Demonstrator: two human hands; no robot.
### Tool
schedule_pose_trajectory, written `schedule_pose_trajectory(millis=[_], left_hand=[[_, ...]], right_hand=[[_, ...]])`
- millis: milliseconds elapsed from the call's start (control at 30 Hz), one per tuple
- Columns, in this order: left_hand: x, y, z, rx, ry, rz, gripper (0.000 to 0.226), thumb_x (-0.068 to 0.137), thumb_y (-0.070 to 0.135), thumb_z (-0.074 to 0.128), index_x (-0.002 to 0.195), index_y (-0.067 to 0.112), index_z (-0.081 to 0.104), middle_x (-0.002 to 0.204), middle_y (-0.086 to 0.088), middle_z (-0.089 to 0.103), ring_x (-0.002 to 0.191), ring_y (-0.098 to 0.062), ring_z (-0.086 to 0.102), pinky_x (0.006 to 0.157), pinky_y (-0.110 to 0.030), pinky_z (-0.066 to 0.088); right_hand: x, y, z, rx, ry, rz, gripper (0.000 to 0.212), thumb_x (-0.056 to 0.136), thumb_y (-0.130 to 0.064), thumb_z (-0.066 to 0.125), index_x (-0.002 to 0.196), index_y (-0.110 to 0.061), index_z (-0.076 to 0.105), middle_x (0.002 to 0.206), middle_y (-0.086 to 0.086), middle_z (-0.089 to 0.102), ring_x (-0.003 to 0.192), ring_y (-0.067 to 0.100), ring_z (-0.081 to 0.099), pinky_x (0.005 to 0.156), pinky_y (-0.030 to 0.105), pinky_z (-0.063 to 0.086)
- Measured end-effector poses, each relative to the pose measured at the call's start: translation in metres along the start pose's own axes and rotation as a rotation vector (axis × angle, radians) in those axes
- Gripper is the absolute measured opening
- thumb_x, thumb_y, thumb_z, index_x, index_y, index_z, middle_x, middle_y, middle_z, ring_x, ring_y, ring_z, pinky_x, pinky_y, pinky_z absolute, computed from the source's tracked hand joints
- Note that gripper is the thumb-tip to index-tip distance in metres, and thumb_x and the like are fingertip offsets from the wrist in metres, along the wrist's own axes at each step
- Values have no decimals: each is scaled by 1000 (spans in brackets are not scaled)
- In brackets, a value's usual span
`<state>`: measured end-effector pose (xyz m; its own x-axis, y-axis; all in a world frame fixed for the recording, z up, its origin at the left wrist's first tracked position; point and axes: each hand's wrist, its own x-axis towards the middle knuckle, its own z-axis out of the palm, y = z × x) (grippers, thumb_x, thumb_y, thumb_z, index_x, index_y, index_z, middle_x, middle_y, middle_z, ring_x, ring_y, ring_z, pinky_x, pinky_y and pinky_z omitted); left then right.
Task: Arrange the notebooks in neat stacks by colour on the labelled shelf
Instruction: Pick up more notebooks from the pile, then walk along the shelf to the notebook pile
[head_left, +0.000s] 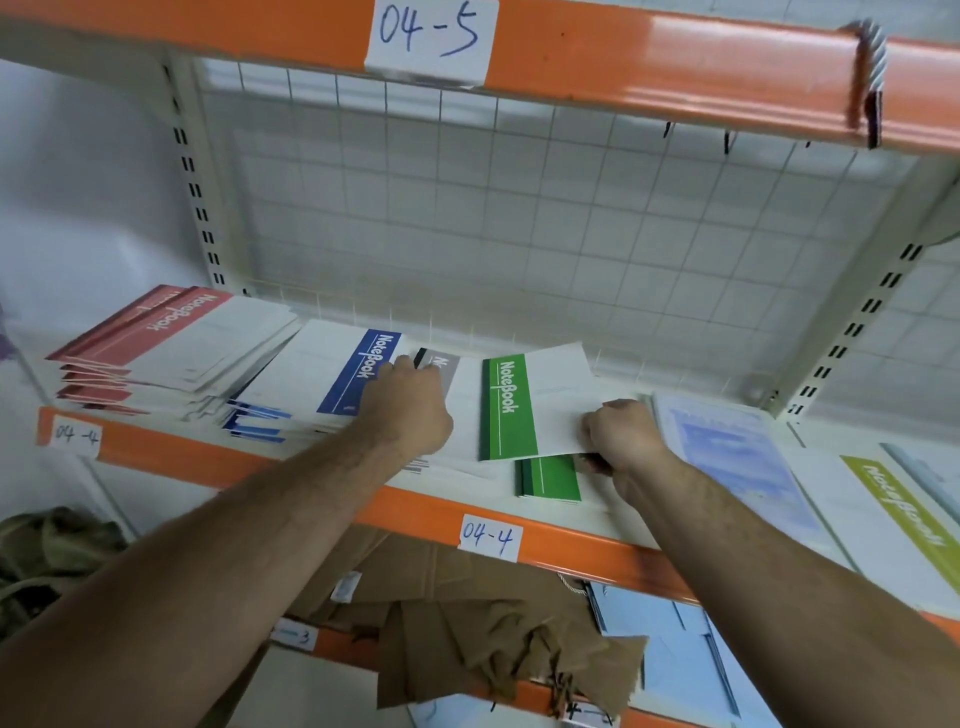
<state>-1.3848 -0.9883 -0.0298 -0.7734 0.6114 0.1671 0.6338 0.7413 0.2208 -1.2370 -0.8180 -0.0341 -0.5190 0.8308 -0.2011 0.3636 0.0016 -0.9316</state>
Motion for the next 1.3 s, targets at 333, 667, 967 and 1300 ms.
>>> schedule_pose_trajectory(millis=[333, 667, 967, 1300], left_hand=[[-1, 35, 17, -106, 47, 73, 38, 86, 19, 53, 123, 12, 60, 125, -8, 58, 114, -25, 52, 93, -40, 50], [-26, 61, 9, -116, 24, -36, 40, 90, 25, 55, 129, 17, 59, 131, -9, 54, 116, -26, 54, 93, -40, 51], [-50, 67, 8, -85, 57, -88, 40, 93, 29, 57, 131, 16, 58, 128, -7, 55, 116, -25, 52, 94, -39, 49], [-49, 78, 4, -72, 97, 23, 39, 94, 33, 57, 129, 16, 59, 126, -5, 61, 116, -24, 52, 94, -37, 47]], right_hand=[[-7, 5, -49, -425, 104, -90, 16, 80, -6, 49, 77, 2, 62, 66, 14, 65, 53, 28, 59, 46, 23, 43], [-9, 11, -67, -897, 38, -267, 7, 84, -11, 55, 86, -14, 49, 75, -1, 46, 78, 24, 53, 64, 27, 42], [-10, 21, -68, -980, -16, -343, 8, 84, -17, 58, 89, -15, 52, 84, 1, 55, 78, 24, 57, 64, 27, 46], [-29, 16, -65, -1061, 1, -354, 29, 89, -20, 55, 116, -12, 60, 122, 8, 55, 104, 29, 62, 72, 28, 41]])
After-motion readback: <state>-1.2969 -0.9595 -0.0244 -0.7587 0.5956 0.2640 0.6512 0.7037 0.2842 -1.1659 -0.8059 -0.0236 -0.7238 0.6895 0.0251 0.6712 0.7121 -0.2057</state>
